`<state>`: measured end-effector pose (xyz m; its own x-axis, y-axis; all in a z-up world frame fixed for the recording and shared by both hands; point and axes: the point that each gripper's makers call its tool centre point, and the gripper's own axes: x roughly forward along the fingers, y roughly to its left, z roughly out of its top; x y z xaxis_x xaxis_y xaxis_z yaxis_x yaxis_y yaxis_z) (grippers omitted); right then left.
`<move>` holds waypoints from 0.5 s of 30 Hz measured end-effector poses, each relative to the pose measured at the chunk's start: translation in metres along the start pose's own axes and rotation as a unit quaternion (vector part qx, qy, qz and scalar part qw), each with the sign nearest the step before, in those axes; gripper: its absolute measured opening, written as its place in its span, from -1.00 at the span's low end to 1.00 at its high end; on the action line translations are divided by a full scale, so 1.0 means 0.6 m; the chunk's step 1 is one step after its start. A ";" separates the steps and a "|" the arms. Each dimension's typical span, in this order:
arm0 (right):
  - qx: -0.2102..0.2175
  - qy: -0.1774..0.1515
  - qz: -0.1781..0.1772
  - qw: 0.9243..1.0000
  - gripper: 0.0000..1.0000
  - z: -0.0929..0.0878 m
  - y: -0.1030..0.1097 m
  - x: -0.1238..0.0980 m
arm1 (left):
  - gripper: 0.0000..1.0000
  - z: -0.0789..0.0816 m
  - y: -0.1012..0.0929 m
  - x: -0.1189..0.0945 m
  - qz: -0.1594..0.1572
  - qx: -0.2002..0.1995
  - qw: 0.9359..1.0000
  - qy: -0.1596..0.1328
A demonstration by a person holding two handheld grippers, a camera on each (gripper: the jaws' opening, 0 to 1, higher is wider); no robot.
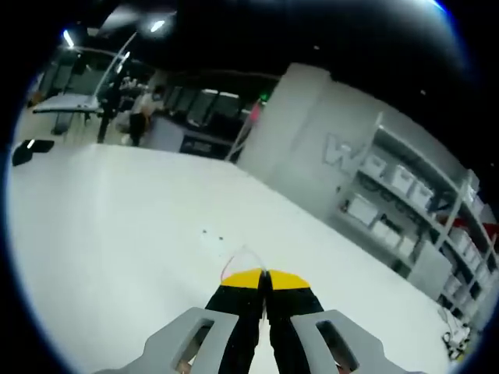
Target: Open the resealable bag by pulling the two sides of the seal apart until the entire bag opening is separated and visibly accessible.
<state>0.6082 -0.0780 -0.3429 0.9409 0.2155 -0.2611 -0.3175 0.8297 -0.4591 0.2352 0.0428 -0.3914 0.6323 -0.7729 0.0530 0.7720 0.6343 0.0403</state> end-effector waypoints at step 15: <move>0.090 0.019 0.076 0.993 -1.00 0.000 0.077 0.000 | 0.95 0.004 0.000 -0.003 -0.001 -0.009 1.000 -0.011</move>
<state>0.5933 -0.0394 -0.3639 0.8780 0.3276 -0.3491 -0.4253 0.8685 -0.2545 0.2336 0.0442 -0.3891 0.6293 -0.7736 0.0740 0.7745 0.6322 0.0221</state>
